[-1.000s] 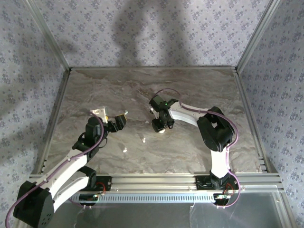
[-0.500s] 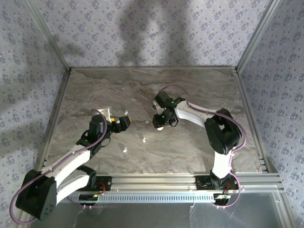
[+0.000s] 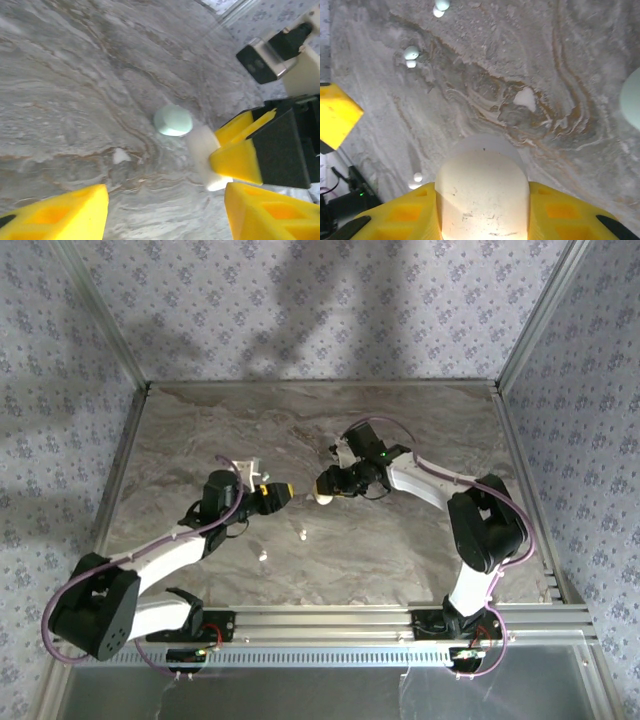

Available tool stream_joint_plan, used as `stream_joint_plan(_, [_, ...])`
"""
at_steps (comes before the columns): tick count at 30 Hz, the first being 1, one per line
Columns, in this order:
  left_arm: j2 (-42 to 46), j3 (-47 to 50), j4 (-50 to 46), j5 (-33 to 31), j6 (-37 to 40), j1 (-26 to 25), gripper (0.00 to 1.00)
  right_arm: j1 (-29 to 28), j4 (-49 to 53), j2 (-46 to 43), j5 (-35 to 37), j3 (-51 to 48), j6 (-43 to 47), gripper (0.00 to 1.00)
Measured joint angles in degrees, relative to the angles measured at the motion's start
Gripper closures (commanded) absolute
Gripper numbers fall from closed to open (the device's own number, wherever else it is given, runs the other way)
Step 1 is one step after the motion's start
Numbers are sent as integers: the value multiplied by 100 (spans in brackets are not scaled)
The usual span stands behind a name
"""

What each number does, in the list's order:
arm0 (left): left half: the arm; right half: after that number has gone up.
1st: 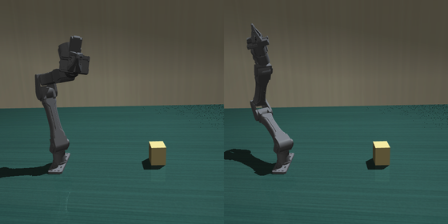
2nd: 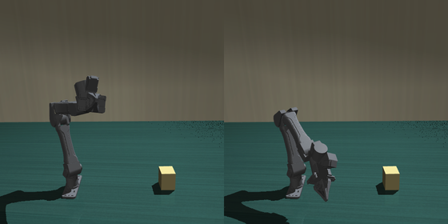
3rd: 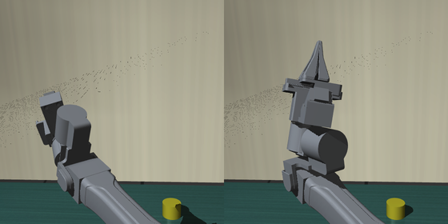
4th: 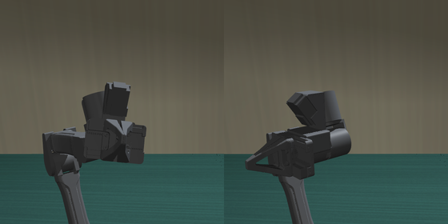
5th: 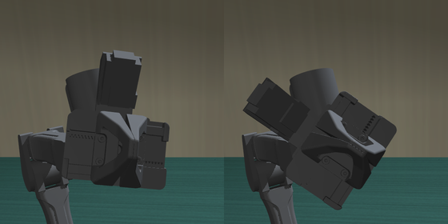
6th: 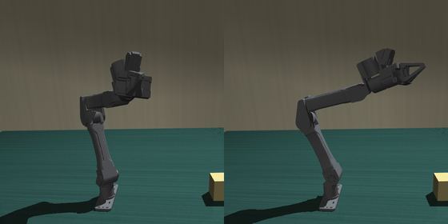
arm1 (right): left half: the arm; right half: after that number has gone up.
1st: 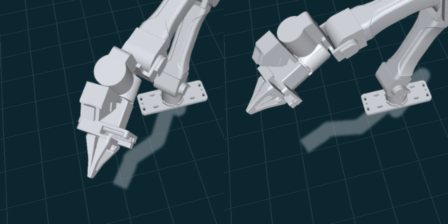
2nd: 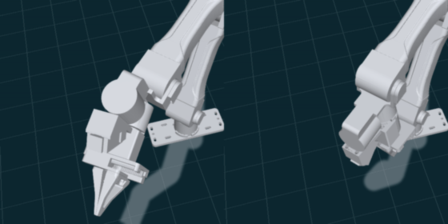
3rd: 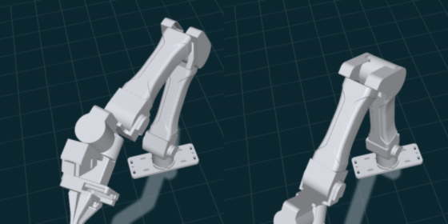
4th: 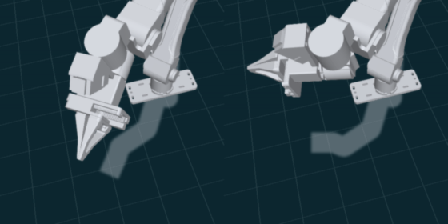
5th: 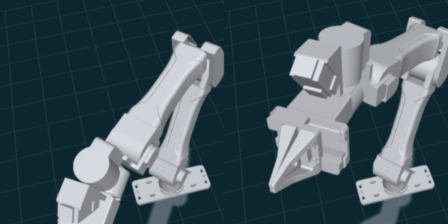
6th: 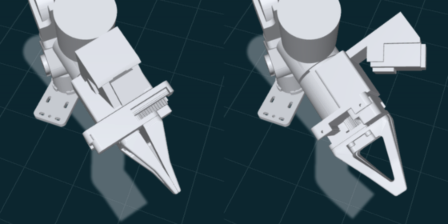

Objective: Insert the wireless bluetooth earbuds into the charging case

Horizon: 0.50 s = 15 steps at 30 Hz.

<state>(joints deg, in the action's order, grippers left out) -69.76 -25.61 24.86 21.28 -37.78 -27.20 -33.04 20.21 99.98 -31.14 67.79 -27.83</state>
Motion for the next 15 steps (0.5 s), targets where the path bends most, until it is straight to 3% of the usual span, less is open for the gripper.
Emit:
stream_joint_plan(6, [-494, -63, 417, 514, -223, -24, 56, 2, -286, -24, -321, -125, -313, 64])
stream_joint_plan(15, [-953, -94, 977, 984, -560, -24, 55, 7, -717, -105, -634, -223, -732, 64])
